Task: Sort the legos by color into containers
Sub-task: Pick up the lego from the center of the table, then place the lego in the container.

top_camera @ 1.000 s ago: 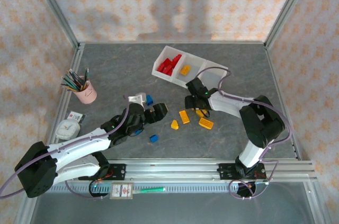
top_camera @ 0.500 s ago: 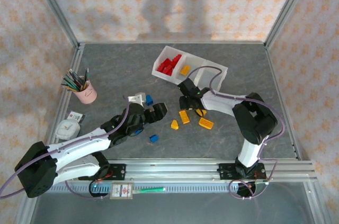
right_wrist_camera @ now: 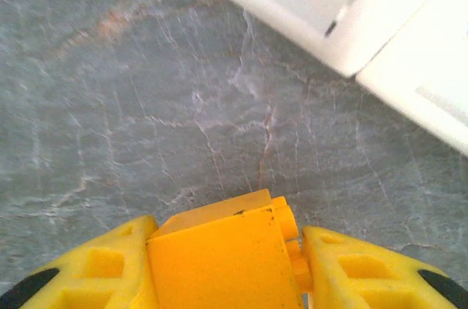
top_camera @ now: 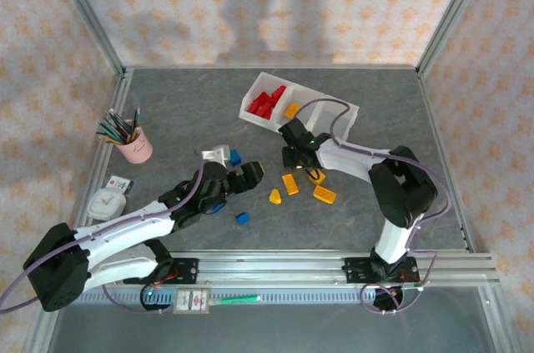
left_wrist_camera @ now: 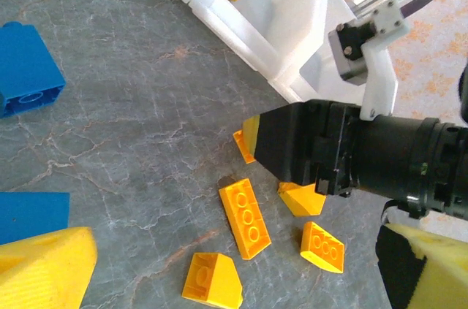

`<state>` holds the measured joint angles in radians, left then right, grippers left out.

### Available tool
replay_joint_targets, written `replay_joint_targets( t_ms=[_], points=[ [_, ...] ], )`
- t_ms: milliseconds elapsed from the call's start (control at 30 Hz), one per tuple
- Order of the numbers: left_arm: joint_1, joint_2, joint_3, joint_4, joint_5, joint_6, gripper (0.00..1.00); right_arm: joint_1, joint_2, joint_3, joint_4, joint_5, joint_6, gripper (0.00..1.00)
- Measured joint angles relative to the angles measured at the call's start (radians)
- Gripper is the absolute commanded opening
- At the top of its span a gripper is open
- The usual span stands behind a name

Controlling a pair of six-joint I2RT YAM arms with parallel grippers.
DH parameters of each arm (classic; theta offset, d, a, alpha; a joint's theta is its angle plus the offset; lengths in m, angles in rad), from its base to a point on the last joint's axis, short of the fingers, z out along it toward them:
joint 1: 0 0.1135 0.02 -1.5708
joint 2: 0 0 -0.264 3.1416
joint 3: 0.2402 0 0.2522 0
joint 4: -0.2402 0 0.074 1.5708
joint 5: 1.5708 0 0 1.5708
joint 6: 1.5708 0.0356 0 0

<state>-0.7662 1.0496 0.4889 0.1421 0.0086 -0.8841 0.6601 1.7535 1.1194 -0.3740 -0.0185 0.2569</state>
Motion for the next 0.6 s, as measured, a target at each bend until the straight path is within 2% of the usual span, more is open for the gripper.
replay_joint_targets(
  t_ms=[300,600],
  points=[
    [0.000,0.039,0.106,-0.026,-0.040,0.056,0.99,-0.080,0.005,0.188,-0.027,0.006,-0.001,0.40],
    [0.017,0.132,0.195,-0.026,-0.044,0.093,0.99,-0.182,0.214,0.436,-0.035,0.030,-0.027,0.40]
  ],
)
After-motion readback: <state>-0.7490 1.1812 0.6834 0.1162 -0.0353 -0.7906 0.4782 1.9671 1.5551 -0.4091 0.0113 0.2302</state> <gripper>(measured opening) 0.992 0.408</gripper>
